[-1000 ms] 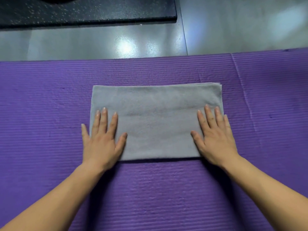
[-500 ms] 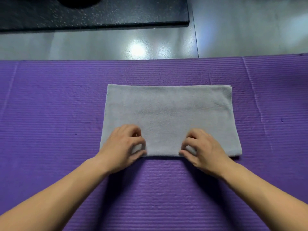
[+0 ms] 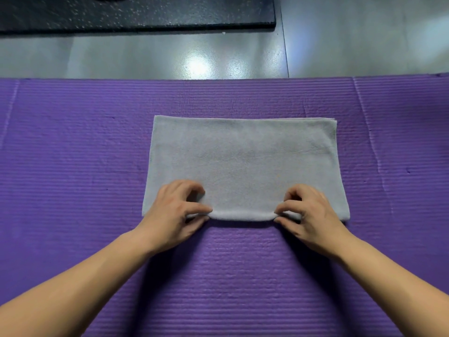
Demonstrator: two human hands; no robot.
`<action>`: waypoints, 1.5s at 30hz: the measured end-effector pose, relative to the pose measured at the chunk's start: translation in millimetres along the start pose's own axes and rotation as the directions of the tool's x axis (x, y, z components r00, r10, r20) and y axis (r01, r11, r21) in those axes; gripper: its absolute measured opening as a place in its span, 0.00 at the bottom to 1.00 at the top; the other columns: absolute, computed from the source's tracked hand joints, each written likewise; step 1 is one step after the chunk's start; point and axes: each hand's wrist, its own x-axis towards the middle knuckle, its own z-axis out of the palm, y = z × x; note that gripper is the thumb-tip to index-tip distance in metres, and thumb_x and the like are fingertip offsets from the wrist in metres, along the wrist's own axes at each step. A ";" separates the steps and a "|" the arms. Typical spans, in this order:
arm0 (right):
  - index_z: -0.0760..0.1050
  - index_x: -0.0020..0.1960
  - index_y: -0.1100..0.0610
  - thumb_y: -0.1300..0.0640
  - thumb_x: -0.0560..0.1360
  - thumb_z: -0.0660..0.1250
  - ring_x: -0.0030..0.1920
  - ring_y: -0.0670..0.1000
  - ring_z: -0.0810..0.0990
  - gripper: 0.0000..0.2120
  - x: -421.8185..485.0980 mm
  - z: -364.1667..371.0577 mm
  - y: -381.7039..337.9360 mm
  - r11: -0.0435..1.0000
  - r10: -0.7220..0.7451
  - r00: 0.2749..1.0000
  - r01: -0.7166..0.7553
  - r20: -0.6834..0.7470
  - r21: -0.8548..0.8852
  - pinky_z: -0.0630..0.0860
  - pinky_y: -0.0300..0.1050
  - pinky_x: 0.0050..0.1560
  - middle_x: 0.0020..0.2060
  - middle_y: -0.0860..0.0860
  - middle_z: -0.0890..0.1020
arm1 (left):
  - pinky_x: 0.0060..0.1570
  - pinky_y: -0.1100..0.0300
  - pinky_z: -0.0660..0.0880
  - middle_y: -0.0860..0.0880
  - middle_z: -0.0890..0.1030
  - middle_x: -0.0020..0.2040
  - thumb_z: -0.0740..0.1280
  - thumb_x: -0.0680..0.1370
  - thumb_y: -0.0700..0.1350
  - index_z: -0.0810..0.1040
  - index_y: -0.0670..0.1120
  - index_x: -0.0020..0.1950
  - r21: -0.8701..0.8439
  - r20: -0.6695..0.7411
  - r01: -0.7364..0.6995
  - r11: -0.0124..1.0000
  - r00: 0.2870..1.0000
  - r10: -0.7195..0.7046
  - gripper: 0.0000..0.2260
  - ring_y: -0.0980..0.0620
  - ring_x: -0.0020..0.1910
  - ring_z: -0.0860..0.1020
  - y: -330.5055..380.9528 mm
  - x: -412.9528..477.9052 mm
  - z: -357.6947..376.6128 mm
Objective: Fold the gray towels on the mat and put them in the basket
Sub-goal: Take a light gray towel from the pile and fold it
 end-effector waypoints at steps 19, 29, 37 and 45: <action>0.79 0.40 0.43 0.52 0.75 0.73 0.41 0.38 0.78 0.07 82.7 -81.2 -9.7 0.978 0.108 0.984 -0.130 0.139 0.162 0.70 0.30 0.43 0.38 0.41 0.82 | 0.50 0.56 0.76 0.51 0.86 0.49 0.70 0.79 0.43 0.85 0.47 0.52 -0.014 0.140 0.246 0.969 0.960 -0.242 0.05 0.50 0.49 0.82 -6.4 95.2 -85.6; 0.84 0.47 0.51 0.49 0.76 0.73 0.46 0.52 0.79 0.06 201.8 -96.4 11.3 0.972 0.181 0.963 -0.144 0.201 -0.185 0.70 0.45 0.46 0.41 0.49 0.82 | 0.58 0.47 0.73 0.42 0.81 0.60 0.61 0.82 0.49 0.75 0.49 0.57 0.246 0.108 0.485 0.839 0.847 -0.521 0.08 0.38 0.59 0.77 -31.4 183.0 -69.1; 0.82 0.52 0.48 0.45 0.76 0.70 0.59 0.58 0.78 0.09 198.2 -71.9 15.3 0.910 0.351 0.936 -0.331 0.035 -0.249 0.67 0.54 0.61 0.51 0.50 0.84 | 0.57 0.49 0.72 0.41 0.83 0.57 0.64 0.83 0.51 0.78 0.49 0.49 0.233 0.066 0.507 0.830 0.843 -0.534 0.08 0.38 0.58 0.78 -35.6 190.5 -64.2; 0.64 0.78 0.48 0.34 0.77 0.45 0.80 0.58 0.54 0.35 145.0 -4.4 -37.1 0.945 0.211 0.975 -0.185 0.070 -0.271 0.48 0.63 0.78 0.80 0.54 0.60 | 0.46 0.52 0.67 0.46 0.81 0.52 0.63 0.80 0.62 0.73 0.50 0.49 0.225 0.138 0.440 0.869 0.869 -0.476 0.16 0.41 0.52 0.77 -45.2 191.6 -75.3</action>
